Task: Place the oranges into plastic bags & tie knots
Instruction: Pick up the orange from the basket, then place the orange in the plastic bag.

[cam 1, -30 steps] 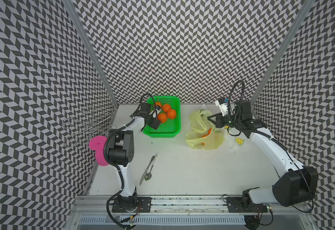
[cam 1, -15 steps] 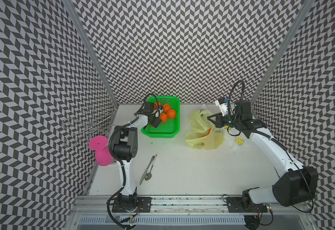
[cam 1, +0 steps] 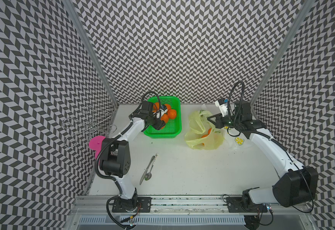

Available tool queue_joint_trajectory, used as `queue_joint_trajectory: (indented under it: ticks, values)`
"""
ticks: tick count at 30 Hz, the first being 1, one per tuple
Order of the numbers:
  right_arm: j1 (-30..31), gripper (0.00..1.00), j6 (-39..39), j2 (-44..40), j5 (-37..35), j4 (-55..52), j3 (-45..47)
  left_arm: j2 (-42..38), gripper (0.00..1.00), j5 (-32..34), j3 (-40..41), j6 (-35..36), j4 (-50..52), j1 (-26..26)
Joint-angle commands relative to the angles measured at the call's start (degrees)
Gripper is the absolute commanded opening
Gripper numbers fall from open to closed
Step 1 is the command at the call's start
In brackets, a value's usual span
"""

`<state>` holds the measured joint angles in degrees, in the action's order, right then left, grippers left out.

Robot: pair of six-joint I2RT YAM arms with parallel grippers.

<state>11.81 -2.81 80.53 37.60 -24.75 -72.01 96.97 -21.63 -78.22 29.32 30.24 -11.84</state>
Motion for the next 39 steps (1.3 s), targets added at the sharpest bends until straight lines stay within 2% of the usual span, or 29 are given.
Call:
queue_joint_trajectory:
  ticks: [1,2,5,9,12,15,19,24,26,29,33,39]
  values:
    - [-0.2,0.0,-0.5,-1.1,1.9,2.9,-0.1,-12.1,0.51,-19.7,6.9,1.8,-0.6,-2.3]
    - [-0.3,0.0,-0.7,-0.8,2.3,2.8,-0.5,-15.0,0.51,-22.0,9.2,2.2,-1.8,-4.5]
    - [-0.2,0.0,-0.9,0.2,3.2,2.3,-1.2,-19.2,0.52,-22.2,13.3,2.7,-4.9,-12.4]
    - [-0.3,0.0,-1.3,1.2,5.0,2.0,-1.9,-16.2,0.5,-20.2,11.8,1.9,-6.8,-19.8]
    - [-0.3,0.0,-1.9,2.0,6.8,1.5,-2.9,-12.2,0.49,-20.4,10.0,1.0,-8.7,-22.4]
    - [-0.2,0.0,-2.3,2.5,7.5,1.7,-2.9,-9.4,0.5,-21.1,9.7,-2.5,-14.5,-23.6]
    - [-0.3,0.0,-2.9,3.0,7.9,2.2,-2.4,-6.8,0.52,-22.1,10.5,-11.2,-24.9,-24.2]
    - [-0.3,0.0,-3.7,3.6,7.2,2.4,-2.2,-3.8,0.56,-19.5,12.9,-19.9,-36.1,-24.6]
    - [-0.4,0.0,-4.0,3.7,7.4,2.8,-1.8,-2.7,0.57,-16.2,13.7,-22.1,-39.2,-25.1]
    - [-0.4,0.0,-4.2,3.7,7.5,2.9,-1.7,-1.0,0.59,-8.9,15.3,-22.3,-42.9,-26.3]
    - [-0.7,0.0,-4.0,3.8,6.4,2.7,-1.8,1.1,0.62,0.1,16.1,-19.0,-44.7,-27.8]
    - [-1.9,0.0,-4.3,3.6,5.7,2.9,-1.4,0.7,0.72,5.0,19.4,-14.0,-47.4,-28.2]
